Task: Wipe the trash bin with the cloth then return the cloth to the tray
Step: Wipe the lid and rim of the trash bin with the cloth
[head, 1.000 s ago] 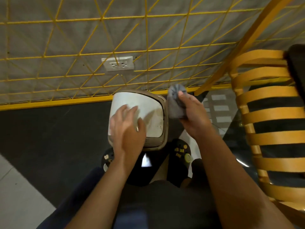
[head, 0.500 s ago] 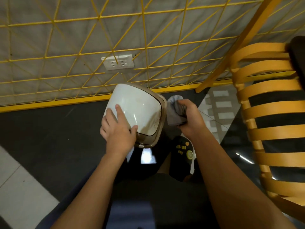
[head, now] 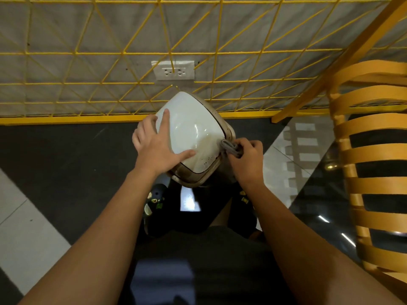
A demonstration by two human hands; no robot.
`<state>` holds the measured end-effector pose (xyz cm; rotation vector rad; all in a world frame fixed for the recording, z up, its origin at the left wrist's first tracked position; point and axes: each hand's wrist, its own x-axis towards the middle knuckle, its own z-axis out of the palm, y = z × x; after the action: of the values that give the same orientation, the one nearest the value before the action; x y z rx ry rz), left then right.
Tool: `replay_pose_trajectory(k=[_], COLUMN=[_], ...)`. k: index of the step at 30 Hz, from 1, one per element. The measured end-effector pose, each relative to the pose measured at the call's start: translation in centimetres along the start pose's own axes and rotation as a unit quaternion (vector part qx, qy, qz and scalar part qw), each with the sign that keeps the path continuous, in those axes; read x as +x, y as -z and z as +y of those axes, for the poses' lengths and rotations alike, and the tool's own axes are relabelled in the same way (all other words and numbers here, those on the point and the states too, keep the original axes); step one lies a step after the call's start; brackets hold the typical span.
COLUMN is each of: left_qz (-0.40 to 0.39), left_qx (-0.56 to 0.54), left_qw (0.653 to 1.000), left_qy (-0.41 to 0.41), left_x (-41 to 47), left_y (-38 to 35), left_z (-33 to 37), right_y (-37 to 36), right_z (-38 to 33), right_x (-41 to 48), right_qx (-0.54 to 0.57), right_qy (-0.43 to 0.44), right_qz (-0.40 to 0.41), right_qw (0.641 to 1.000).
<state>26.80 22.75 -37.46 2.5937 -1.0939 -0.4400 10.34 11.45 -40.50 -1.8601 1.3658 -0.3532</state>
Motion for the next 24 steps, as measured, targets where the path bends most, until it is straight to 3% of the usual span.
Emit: replay_pose_trajectory(k=[10, 19, 24], left_qz=[0.023, 0.032, 0.035], left_qx=[0.009, 0.022, 0.018], left_qw=[0.999, 0.999, 0.999], left_qy=[-0.022, -0.026, -0.019], left_x=[-0.2, -0.4, -0.2], left_y=[-2.0, -1.9, -2.1], left_z=[-0.3, -0.2, 0.0], right_y=[-3.5, -2.6, -3.6], right_z=[0.7, 0.4, 0.5], right_x=[-1.9, 0.6, -1.6], right_qx=[-0.065, -0.103, -0.12], right_qy=[0.065, 0.052, 0.08], right_qz=[-0.066, -0.047, -0.111], right_qw=[0.994, 0.992, 0.983])
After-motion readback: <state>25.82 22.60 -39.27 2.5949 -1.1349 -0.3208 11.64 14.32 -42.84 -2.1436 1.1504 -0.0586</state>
